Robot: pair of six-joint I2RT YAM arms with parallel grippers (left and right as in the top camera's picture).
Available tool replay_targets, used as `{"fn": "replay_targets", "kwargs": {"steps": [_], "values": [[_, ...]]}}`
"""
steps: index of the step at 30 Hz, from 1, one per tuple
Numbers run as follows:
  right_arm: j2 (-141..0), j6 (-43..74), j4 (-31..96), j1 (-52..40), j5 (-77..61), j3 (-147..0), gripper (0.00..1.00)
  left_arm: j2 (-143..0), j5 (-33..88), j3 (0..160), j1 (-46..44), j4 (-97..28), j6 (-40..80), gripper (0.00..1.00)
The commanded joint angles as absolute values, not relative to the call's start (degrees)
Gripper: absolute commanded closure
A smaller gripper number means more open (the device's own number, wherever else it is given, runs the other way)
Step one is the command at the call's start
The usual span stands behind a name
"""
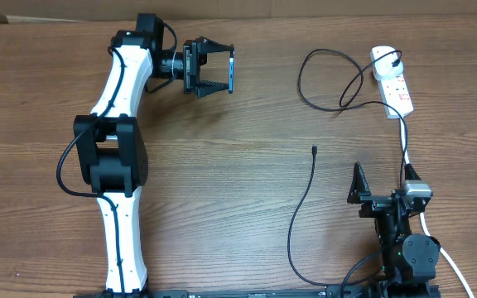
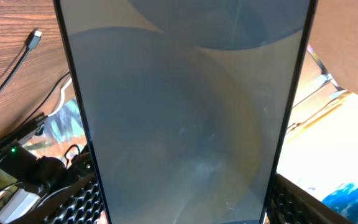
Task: Plug charger to phone and switch on socket
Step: 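Lift the phone with the left gripper and raise it upright, then swing the right gripper toward the phone held by the left gripper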
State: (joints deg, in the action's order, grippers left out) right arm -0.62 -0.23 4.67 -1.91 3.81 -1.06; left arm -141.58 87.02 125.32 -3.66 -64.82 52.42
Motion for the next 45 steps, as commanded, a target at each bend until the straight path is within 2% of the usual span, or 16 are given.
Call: {"fn": "replay_targets", "kwargs": {"steps": [1, 4, 6, 8, 9, 10, 11, 15, 19, 23, 25, 28, 32, 38, 42, 45], "values": [[-0.2, -0.5, 4.4, -1.9, 3.7, -0.4, 0.00, -141.9, 90.6, 127.0, -3.4, -64.9, 52.8, 0.27], [-0.2, 2.2, 1.3, -1.9, 1.3, -0.4, 0.00, -141.9, 90.6, 127.0, -3.4, -64.9, 52.7, 0.27], [-0.2, 9.3, -0.2, -1.9, -5.8, -0.4, 0.00, -141.8, 90.6, 127.0, -3.4, -64.9, 52.7, 0.27], [-0.2, 20.8, -0.2, -1.9, -17.5, -0.4, 0.00, -141.8, 90.6, 127.0, -3.4, -64.9, 52.7, 0.27], [-0.2, 30.6, 0.1, -1.9, -28.7, -0.4, 0.00, -141.8, 90.6, 127.0, -3.4, -64.9, 52.7, 0.27], [-0.2, 34.5, 0.5, -1.9, -34.0, -0.4, 0.00, -141.8, 90.6, 127.0, -3.4, -64.9, 52.7, 0.27], [-0.2, 39.6, -0.7, -1.9, -37.2, -0.4, 0.00, -141.8, 90.6, 127.0, -3.4, -64.9, 52.7, 0.27], [-0.2, 59.4, -6.2, -1.9, -35.9, -0.4, 0.00, -141.8, 90.6, 127.0, -3.4, -64.9, 52.5, 0.27], [-0.2, 60.0, -26.5, -1.9, -36.1, -0.8, 0.00, -141.8, 90.6, 127.0, -3.4, -64.9, 52.5, 0.27], [-0.2, 58.5, -32.3, -1.8, -34.2, -6.8, 0.00, -141.8, 90.6, 127.0, -3.4, -64.9, 52.5, 0.27], [-0.8, 52.3, -27.5, -1.8, -34.1, -12.8, 0.00, -141.9, 90.6, 127.0, -3.4, -64.9, 52.5, 0.27], [-4.7, 34.5, -5.7, -1.8, -31.0, -28.1, 0.00, -141.9, 90.6, 127.0, -3.4, -64.9, 52.5, 0.27], [-14.0, 20.7, 17.5, -1.8, -25.0, -45.6, 0.00, -141.8, 90.6, 127.0, -3.4, -64.9, 52.5, 0.26], [-35.8, 12.5, 46.1, -1.9, -24.0, -70.1, 0.00, -141.8, 90.6, 127.0, -3.4, -64.9, 52.5, 0.27], [-50.5, 2.8, 63.3, -1.9, -24.1, -83.8, 0.00, -141.8, 90.6, 127.0, -3.4, -64.9, 52.5, 0.27], [-59.0, 3.9, 69.9, -1.9, -27.8, -90.8, 0.00, -141.8, 90.6, 127.0, -3.4, -64.9, 52.5, 0.27]]}}
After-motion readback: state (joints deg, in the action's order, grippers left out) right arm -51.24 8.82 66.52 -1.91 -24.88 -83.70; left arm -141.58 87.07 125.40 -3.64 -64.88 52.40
